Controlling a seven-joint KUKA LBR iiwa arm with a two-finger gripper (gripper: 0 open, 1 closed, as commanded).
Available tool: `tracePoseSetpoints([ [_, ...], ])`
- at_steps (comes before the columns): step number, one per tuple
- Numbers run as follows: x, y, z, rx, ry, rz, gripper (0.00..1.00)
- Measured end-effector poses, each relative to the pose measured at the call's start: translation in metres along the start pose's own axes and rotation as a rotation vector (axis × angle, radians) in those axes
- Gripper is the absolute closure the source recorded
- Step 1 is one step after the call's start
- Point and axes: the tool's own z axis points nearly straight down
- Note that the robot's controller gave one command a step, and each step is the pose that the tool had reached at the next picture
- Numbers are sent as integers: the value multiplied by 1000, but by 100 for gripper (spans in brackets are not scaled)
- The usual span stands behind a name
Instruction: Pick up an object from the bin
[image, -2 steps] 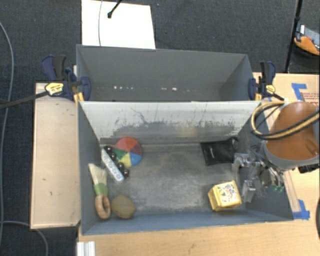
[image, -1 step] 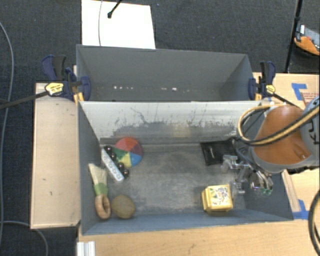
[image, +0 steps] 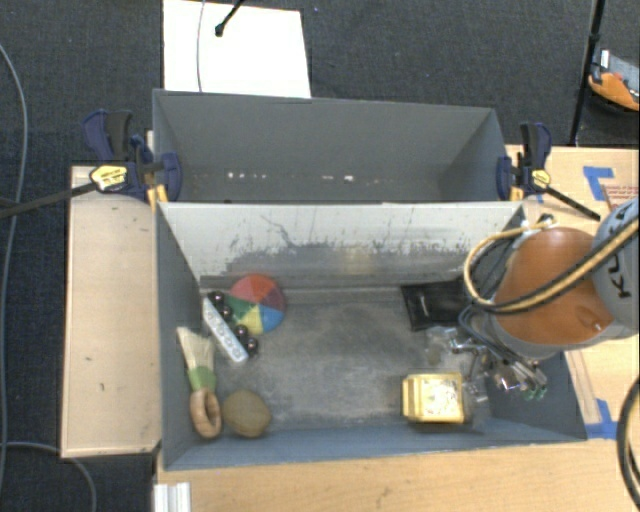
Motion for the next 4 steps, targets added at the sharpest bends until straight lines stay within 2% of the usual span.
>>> tracePoseSetpoints([
  [1,-2,17,6,3,1,-49,0],
  [2,-7,35,6,1,-3,-113,100],
  [3,-7,33,6,1,-5,-132,100],
  [4,-3,37,-35,-3,4,-152,100],
])
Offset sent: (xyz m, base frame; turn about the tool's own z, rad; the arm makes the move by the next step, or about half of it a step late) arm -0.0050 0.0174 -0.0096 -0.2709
